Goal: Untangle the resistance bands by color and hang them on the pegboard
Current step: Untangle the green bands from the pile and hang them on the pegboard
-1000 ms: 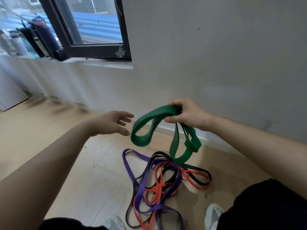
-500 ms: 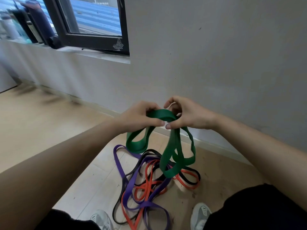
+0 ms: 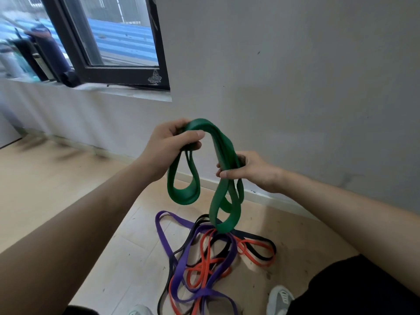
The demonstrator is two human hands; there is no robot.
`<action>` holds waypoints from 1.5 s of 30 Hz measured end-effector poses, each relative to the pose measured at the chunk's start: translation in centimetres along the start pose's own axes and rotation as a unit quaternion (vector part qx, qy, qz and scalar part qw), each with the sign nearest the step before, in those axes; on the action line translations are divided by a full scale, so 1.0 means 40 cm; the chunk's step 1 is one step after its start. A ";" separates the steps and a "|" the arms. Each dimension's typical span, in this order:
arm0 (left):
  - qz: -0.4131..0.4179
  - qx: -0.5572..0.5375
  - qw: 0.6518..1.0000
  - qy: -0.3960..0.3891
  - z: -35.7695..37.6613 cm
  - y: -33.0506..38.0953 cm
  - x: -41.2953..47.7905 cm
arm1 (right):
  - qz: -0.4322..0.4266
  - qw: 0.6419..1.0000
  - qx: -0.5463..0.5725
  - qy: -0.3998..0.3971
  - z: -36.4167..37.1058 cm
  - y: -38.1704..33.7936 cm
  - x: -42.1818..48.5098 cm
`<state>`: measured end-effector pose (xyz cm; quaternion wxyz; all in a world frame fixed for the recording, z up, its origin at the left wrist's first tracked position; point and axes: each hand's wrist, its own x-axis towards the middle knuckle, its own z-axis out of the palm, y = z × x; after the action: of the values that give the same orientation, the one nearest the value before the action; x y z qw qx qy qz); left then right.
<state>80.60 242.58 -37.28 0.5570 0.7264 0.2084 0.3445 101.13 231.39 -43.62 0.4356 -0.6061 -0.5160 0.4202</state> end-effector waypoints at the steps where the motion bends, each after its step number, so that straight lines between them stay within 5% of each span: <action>1: -0.007 -0.004 1.000 0.003 -0.009 -0.001 0.003 | -0.004 1.000 0.011 0.007 -0.003 -0.005 -0.002; 8: -0.082 0.078 0.993 -0.033 -0.048 -0.044 0.007 | -0.033 0.998 0.015 0.053 -0.062 -0.044 -0.035; 13: -0.109 0.149 0.974 -0.133 -0.002 -0.067 0.012 | -0.070 0.989 -0.084 0.096 -0.120 -0.086 -0.081; 21: -0.086 0.068 0.985 -0.136 0.161 -0.068 0.070 | -0.076 0.962 -0.204 0.163 -0.232 -0.141 -0.138; 34: -0.033 -0.140 0.990 -0.007 0.428 0.222 0.311 | -0.107 0.950 -0.008 0.294 -0.452 -0.305 -0.240; 45: 0.076 -0.152 0.985 -0.016 0.571 0.536 0.445 | -0.256 0.849 0.019 0.463 -0.631 -0.566 -0.310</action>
<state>107.63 233.34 -15.32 0.6366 0.6524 0.0889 0.4016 118.05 218.71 -14.35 0.7273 -0.5687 -0.3834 -0.0258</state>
